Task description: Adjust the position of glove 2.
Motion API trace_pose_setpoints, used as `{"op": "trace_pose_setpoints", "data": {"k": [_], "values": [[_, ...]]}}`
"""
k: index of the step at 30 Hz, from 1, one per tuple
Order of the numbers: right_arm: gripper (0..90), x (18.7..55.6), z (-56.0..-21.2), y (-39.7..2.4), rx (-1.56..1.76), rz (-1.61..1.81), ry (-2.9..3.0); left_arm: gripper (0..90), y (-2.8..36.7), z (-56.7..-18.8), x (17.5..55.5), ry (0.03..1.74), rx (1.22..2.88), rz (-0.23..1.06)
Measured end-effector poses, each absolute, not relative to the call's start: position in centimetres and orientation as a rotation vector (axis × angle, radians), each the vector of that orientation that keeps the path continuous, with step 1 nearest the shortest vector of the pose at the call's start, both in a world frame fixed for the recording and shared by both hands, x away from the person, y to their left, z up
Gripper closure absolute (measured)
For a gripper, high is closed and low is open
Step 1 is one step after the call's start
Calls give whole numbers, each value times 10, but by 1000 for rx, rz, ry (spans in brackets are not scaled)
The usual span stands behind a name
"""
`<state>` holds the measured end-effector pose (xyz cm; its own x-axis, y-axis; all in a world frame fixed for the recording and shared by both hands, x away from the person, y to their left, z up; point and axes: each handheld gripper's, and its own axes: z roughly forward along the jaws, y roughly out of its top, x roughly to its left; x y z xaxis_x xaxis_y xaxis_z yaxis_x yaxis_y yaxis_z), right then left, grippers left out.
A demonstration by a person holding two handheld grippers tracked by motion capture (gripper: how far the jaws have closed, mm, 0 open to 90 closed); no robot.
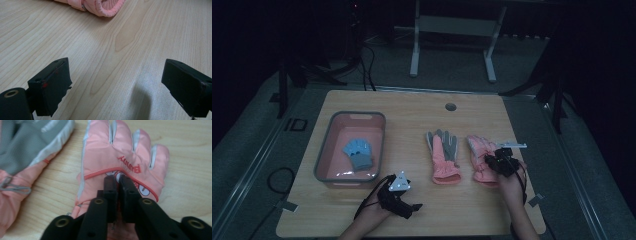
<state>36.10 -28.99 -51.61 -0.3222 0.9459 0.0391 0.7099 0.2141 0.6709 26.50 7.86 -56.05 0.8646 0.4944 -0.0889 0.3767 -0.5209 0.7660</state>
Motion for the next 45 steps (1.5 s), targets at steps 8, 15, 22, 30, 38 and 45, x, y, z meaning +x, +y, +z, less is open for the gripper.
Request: {"op": "trace_pose_setpoints", "data": {"k": [8,15,22,30,38,45], "values": [[677,365,-502,-311,1290,923,2279,87,78,-560,265,630,2176,175],[648,369,-520,-310,1319,899,2301,87,78,-561,265,631,2178,177],[861,368,-530,-308,1319,918,2320,87,79,-560,265,634,2174,186],[895,363,-508,-307,1408,950,2204,87,78,-561,265,632,2178,185],[895,352,-466,-295,1377,1003,2111,87,78,-561,265,628,2182,187],[896,348,-431,-270,1350,1053,2067,87,78,-561,264,627,2181,190]]}}
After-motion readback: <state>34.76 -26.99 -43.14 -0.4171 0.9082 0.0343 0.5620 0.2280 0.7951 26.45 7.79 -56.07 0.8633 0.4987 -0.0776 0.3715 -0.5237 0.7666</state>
